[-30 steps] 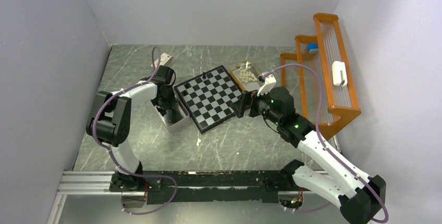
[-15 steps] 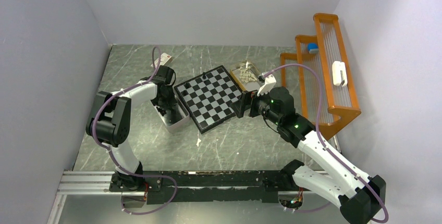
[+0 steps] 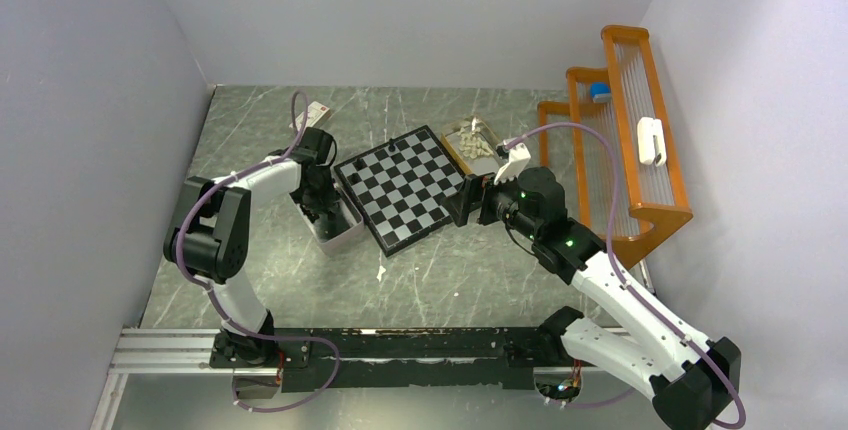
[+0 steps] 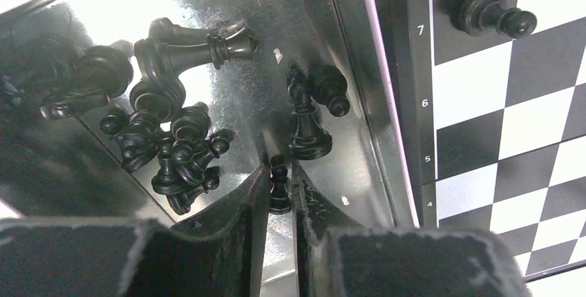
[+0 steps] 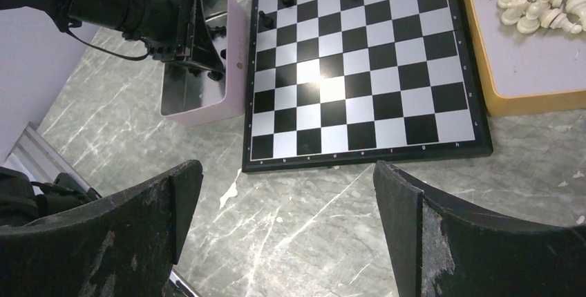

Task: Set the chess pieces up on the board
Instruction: Pick up the chess piece from the storage box.

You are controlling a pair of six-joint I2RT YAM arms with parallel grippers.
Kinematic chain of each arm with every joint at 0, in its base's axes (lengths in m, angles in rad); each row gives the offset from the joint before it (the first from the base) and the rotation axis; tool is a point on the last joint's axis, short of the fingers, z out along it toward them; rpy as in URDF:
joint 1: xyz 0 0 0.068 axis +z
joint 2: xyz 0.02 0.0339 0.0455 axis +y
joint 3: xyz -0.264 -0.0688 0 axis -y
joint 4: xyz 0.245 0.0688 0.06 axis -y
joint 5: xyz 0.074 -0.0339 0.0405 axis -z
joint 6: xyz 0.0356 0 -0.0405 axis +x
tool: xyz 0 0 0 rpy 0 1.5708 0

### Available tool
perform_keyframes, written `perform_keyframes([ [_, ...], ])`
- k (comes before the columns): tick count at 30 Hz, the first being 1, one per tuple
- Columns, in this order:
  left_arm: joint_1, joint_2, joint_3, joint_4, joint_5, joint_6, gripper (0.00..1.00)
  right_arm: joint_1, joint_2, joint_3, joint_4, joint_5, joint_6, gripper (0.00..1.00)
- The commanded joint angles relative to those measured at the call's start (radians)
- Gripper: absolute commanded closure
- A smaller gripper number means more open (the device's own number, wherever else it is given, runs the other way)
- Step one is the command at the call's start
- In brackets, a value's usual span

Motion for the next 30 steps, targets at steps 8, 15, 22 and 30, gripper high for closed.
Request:
perform_keyframes([
  [8,-0.014,-0.022,-0.009,-0.038,0.015,0.021,0.91,0.000,-0.010,-0.003,0.023,-0.009,0.008,0.00],
  [15,-0.014,-0.052,0.038,-0.070,0.005,0.034,0.95,0.001,0.007,0.007,0.036,-0.027,0.021,0.00],
  [22,-0.014,-0.127,0.045,-0.071,0.022,0.028,0.95,0.001,0.039,0.020,0.058,-0.073,0.072,0.00],
  [30,-0.014,-0.251,0.055,-0.064,0.045,0.017,0.95,0.003,0.131,0.003,0.173,-0.248,0.201,0.09],
])
